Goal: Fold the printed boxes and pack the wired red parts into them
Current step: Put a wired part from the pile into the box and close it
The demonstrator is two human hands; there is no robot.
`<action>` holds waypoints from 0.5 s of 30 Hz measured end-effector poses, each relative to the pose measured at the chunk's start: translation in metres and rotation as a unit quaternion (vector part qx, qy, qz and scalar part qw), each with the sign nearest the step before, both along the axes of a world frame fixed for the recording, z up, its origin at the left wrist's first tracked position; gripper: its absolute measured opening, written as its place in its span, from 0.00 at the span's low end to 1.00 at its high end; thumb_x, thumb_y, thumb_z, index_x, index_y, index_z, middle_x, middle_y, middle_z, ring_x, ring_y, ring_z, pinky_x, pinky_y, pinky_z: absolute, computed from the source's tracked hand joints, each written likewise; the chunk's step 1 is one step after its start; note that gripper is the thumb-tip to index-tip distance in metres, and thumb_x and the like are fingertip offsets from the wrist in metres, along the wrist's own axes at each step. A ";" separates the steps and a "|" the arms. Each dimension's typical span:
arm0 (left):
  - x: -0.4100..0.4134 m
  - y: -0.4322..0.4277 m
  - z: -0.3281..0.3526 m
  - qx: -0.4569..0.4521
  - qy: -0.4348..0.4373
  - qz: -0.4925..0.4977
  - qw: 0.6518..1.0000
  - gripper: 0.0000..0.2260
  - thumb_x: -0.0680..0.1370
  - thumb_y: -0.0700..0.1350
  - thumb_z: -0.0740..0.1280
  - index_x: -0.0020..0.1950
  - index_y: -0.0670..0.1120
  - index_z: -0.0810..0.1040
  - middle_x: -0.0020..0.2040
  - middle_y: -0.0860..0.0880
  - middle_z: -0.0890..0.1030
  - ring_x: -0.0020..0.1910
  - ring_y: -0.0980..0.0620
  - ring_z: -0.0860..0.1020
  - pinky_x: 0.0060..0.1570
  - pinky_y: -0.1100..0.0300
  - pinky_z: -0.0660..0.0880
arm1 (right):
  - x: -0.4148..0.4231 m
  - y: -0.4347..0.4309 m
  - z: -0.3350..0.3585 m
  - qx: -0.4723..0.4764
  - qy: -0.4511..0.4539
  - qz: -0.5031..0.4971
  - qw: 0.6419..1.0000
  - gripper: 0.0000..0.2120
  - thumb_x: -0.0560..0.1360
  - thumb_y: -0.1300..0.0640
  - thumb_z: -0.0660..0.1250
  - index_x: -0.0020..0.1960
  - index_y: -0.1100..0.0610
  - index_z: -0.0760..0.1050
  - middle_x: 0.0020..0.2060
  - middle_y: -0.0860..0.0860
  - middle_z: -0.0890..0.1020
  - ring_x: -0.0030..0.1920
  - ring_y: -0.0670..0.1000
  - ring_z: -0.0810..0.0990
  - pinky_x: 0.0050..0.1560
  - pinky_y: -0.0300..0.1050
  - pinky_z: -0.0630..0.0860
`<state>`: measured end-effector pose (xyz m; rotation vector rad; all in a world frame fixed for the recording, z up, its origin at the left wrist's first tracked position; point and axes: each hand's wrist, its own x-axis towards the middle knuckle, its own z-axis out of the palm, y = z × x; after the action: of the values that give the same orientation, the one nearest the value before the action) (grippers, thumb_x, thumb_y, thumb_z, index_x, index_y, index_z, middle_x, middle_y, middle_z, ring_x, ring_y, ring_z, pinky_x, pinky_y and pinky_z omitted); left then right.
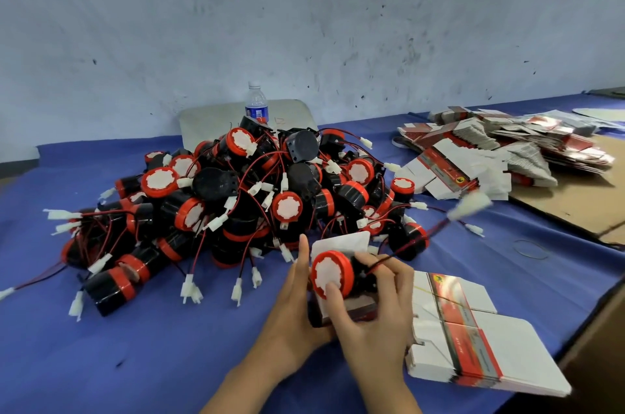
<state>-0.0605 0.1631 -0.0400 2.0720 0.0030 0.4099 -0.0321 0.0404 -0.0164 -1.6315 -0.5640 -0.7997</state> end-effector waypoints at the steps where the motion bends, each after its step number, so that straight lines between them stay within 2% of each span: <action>1: 0.001 0.000 -0.001 -0.007 -0.001 -0.003 1.000 0.56 0.66 0.55 0.77 0.74 0.65 0.34 0.68 0.77 0.51 0.69 0.73 0.58 0.60 0.78 0.62 | 0.000 0.001 0.001 -0.005 0.022 -0.004 1.000 0.19 0.69 0.46 0.68 0.57 0.50 0.74 0.53 0.45 0.71 0.56 0.44 0.74 0.54 0.33 0.73; 3: 0.003 0.000 -0.005 -0.030 -0.003 -0.011 0.999 0.56 0.64 0.58 0.76 0.75 0.65 0.36 0.69 0.78 0.54 0.69 0.74 0.58 0.62 0.76 0.63 | 0.001 0.003 0.001 -0.005 0.065 -0.003 0.998 0.18 0.69 0.44 0.66 0.57 0.50 0.76 0.52 0.46 0.75 0.55 0.48 0.75 0.54 0.37 0.73; 5: 0.003 -0.001 -0.007 -0.059 -0.001 -0.011 0.998 0.55 0.62 0.59 0.77 0.75 0.67 0.40 0.68 0.78 0.57 0.69 0.71 0.61 0.64 0.69 0.67 | 0.002 0.003 0.000 -0.018 0.056 -0.032 0.998 0.17 0.70 0.44 0.65 0.54 0.51 0.79 0.49 0.48 0.78 0.55 0.48 0.72 0.57 0.35 0.69; 8: 0.003 0.000 -0.009 -0.041 -0.008 0.012 0.999 0.52 0.62 0.60 0.77 0.73 0.72 0.44 0.66 0.72 0.65 0.62 0.67 0.70 0.55 0.73 0.70 | 0.007 0.003 -0.005 -0.066 0.051 -0.106 0.991 0.15 0.69 0.44 0.66 0.47 0.53 0.83 0.51 0.50 0.80 0.60 0.51 0.67 0.60 0.42 0.62; 10: 0.001 0.001 -0.009 -0.024 -0.013 0.020 0.999 0.49 0.63 0.60 0.75 0.73 0.73 0.45 0.65 0.68 0.68 0.56 0.64 0.72 0.51 0.73 0.71 | 0.010 0.005 -0.007 -0.082 0.107 -0.120 0.984 0.10 0.67 0.47 0.70 0.40 0.53 0.83 0.55 0.49 0.77 0.63 0.53 0.65 0.60 0.51 0.62; 12: 0.000 0.000 -0.008 -0.028 -0.017 0.014 0.999 0.46 0.64 0.58 0.75 0.73 0.73 0.48 0.63 0.69 0.68 0.56 0.66 0.72 0.50 0.74 0.71 | 0.014 0.006 -0.011 -0.098 0.156 -0.114 0.976 0.04 0.66 0.54 0.76 0.37 0.53 0.83 0.55 0.46 0.75 0.63 0.54 0.64 0.58 0.57 0.65; 15: -0.001 -0.002 -0.006 -0.025 -0.014 0.009 1.000 0.44 0.65 0.57 0.75 0.72 0.72 0.52 0.60 0.69 0.69 0.54 0.66 0.75 0.47 0.74 0.72 | 0.015 0.004 -0.012 -0.069 0.152 -0.104 0.980 0.05 0.65 0.57 0.78 0.37 0.52 0.83 0.52 0.43 0.73 0.60 0.52 0.65 0.57 0.54 0.66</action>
<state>-0.0620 0.1613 -0.0459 2.0184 0.0134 0.4458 -0.0172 0.0443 -0.0284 -1.9209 -0.2379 -0.6537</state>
